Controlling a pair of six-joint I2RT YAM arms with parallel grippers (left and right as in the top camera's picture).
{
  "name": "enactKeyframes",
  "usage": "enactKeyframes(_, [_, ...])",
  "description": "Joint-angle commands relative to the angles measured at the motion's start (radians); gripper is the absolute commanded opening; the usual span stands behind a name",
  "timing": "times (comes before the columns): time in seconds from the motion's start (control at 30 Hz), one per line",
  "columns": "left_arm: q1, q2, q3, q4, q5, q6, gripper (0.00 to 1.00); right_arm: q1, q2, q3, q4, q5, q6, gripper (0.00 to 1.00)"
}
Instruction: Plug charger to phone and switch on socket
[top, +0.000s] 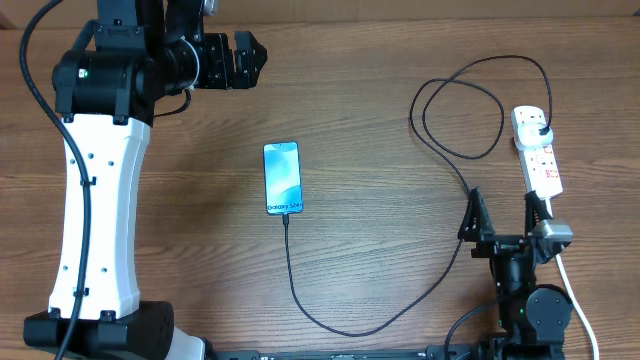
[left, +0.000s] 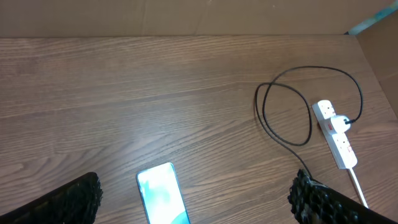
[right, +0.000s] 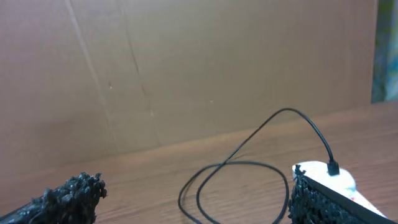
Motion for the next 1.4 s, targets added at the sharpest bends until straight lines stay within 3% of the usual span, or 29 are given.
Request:
enactKeyframes(0.0, [0.002,0.009,0.002,0.001,0.013,0.005,1.0,-0.003,-0.034,-0.015,-0.023,0.006,-0.008,1.0])
enactKeyframes(0.27, [0.002,0.009,0.002,0.001,0.013,0.005,1.0,-0.003,-0.034,-0.015,-0.138,0.006,-0.008,1.0])
enactKeyframes(1.37, [0.002,-0.001,0.002,0.001,0.003,0.005,1.0,-0.003,-0.033,-0.015,-0.136,0.006,-0.008,1.0])
